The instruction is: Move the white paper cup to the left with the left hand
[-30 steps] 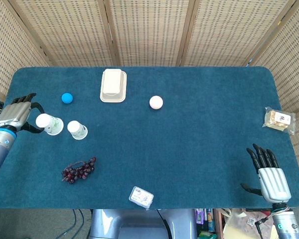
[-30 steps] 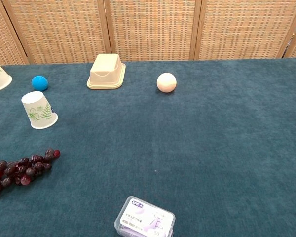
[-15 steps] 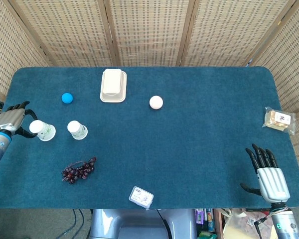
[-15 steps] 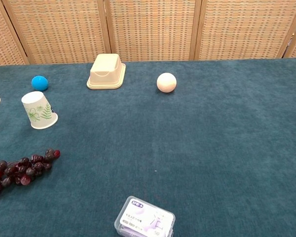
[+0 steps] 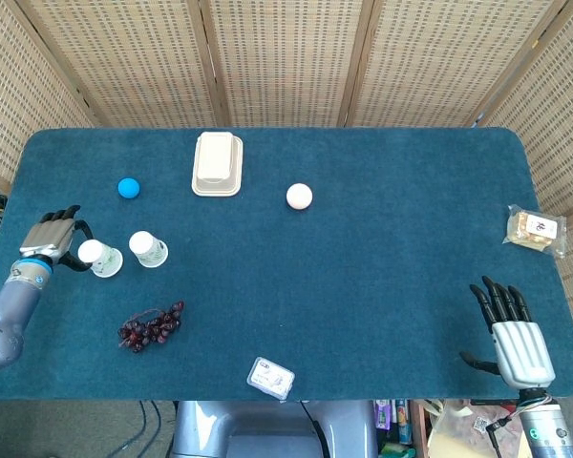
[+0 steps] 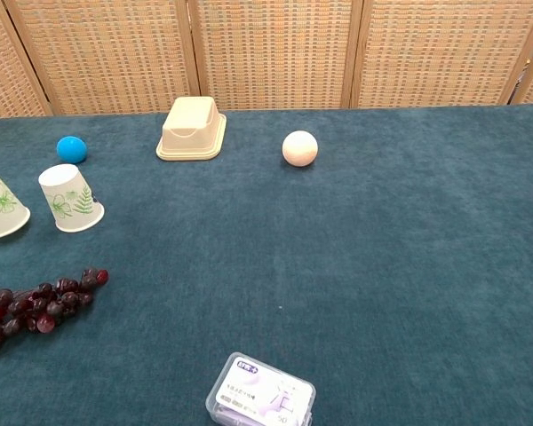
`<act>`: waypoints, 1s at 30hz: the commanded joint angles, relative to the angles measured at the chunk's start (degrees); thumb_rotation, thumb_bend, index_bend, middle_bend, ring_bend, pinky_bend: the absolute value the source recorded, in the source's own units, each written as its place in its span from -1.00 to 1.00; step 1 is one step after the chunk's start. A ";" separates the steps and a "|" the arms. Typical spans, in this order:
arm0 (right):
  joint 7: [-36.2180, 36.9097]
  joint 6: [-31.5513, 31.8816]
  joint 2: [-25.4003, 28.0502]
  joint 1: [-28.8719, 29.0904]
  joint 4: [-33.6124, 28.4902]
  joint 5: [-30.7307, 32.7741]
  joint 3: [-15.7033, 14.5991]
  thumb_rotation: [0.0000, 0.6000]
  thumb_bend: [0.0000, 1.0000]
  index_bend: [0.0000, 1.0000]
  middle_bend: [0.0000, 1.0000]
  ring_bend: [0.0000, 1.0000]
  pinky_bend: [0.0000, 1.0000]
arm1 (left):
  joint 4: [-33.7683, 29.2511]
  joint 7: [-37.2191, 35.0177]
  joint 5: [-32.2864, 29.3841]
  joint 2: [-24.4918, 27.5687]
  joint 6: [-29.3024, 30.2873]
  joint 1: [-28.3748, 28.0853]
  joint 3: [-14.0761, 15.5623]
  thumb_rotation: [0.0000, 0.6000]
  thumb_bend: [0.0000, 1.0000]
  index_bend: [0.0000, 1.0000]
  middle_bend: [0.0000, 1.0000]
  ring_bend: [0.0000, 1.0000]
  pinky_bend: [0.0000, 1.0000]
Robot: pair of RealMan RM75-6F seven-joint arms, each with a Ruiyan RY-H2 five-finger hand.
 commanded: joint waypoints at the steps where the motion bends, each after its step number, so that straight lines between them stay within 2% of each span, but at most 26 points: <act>1: 0.24 0.02 0.08 -0.02 -0.07 -0.03 -0.01 1.00 -0.82 -1.00 -1.00 -1.00 -1.00 | 1.43 0.66 -0.39 -1.77 0.66 -0.27 0.58 1.00 -0.50 -0.20 -1.00 -1.00 -1.00; 4: 0.34 0.05 0.06 0.02 -0.02 -0.13 0.01 1.00 -0.82 -1.00 -1.00 -1.00 -1.00 | 1.83 0.92 -0.30 -2.13 0.68 -0.35 0.85 1.00 -0.50 -0.30 -1.00 -1.00 -1.00; 6: 0.34 0.18 0.00 -0.01 0.04 -0.22 0.01 1.00 -0.82 -1.00 -1.00 -1.00 -1.00 | 1.89 1.08 -0.25 -2.34 1.34 -0.34 0.86 1.00 -0.50 -0.49 -1.00 -1.00 -1.00; 8: 0.40 0.25 0.00 -0.02 0.02 -0.24 0.04 1.00 -0.82 -1.00 -1.00 -1.00 -1.00 | 1.58 1.03 -0.12 -2.28 1.97 -0.24 0.71 1.00 -0.50 -0.81 -1.00 -1.00 -1.00; 10: 0.44 0.33 0.03 -0.07 0.01 -0.23 0.04 1.00 -0.82 -1.00 -1.00 -1.00 -1.00 | 1.05 0.80 0.19 -1.91 2.38 -0.13 0.46 1.00 -0.49 -0.98 -1.00 -1.00 -1.00; 15: 0.68 0.45 0.10 -0.11 0.02 -0.22 0.11 1.00 -0.82 -1.00 -1.00 -1.00 -1.00 | -1.90 -0.99 2.21 0.19 3.85 0.63 -0.83 1.00 -0.50 -1.00 -1.00 -1.00 -1.00; 18: 0.77 0.43 0.12 -0.11 0.05 -0.20 0.11 1.00 -0.82 -1.00 -1.00 -1.00 -1.00 | -5.53 -3.91 5.86 2.11 7.04 2.19 -2.68 1.00 -0.50 -1.00 -1.00 -1.00 -1.00; 21: 0.96 0.36 0.11 -0.06 0.06 -0.10 0.18 1.00 -0.82 -1.00 -1.00 -1.00 -1.00 | -12.34 -8.74 15.22 4.57 15.38 6.41 -4.37 1.00 -0.50 -1.00 -1.00 -1.00 -1.00; 24: 1.11 0.59 0.12 -0.07 -0.04 -0.36 0.20 1.00 -0.82 -1.00 -1.00 -1.00 -1.00 | -18.22 -12.15 27.66 5.33 26.19 12.15 -2.98 1.00 -0.50 -1.00 -1.00 -1.00 -1.00; 27: 1.00 1.10 0.02 -0.11 -0.18 -1.01 0.18 1.00 -0.82 -1.00 -1.00 -1.00 -1.00 | -20.81 -14.83 41.74 3.27 38.71 19.39 0.97 1.00 -0.50 -1.00 -1.00 -1.00 -1.00; 30: 0.90 0.99 -0.19 0.05 -0.15 -1.70 -0.11 1.00 -0.82 -1.00 -1.00 -1.00 -1.00 | -18.27 -15.03 51.31 -1.31 47.45 25.87 5.57 1.00 -0.50 -1.00 -1.00 -1.00 -1.00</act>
